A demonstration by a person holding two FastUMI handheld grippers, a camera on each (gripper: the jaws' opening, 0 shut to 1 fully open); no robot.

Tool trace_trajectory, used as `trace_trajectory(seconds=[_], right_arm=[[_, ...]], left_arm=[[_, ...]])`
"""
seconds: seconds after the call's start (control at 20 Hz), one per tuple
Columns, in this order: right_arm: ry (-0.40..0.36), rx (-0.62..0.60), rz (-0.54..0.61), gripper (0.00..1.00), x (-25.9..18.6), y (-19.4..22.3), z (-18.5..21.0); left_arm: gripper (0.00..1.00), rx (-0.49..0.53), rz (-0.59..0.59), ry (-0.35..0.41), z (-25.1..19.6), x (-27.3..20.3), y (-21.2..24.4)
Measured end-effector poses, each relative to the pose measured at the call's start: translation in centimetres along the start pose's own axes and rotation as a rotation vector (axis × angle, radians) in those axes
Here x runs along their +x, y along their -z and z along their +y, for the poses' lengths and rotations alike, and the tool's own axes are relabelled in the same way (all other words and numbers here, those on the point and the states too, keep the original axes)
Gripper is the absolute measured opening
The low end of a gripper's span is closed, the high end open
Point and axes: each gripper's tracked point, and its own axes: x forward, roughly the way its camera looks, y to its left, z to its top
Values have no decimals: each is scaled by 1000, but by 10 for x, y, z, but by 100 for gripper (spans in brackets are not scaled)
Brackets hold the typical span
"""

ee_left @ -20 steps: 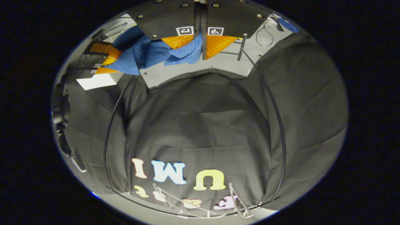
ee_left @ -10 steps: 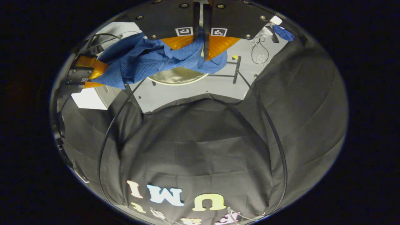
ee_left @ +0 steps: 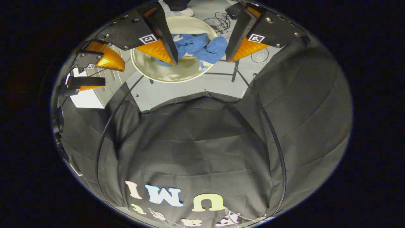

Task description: Grasp the clothes on the hanger with both hands and then place them into the laundry hamper below.

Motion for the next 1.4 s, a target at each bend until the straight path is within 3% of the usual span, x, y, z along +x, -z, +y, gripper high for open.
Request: trace_trajectory(seconds=[0.6,0.95,1.15,1.4], right_arm=[[-8,24,-72,98,-6,-18,4],[71,50,-296,98,-61,-95,-22],[98,111,-433,98,-116,-138,-38],[151,164,-606,98,-185,-173,-66]], left_arm=[[87,21,-113,-41,18,-26,-47],[87,-10,-328,-7,39,-110,-156],[87,53,-471,17,39,-175,-223],[87,51,-640,66,4,-273,-281]])
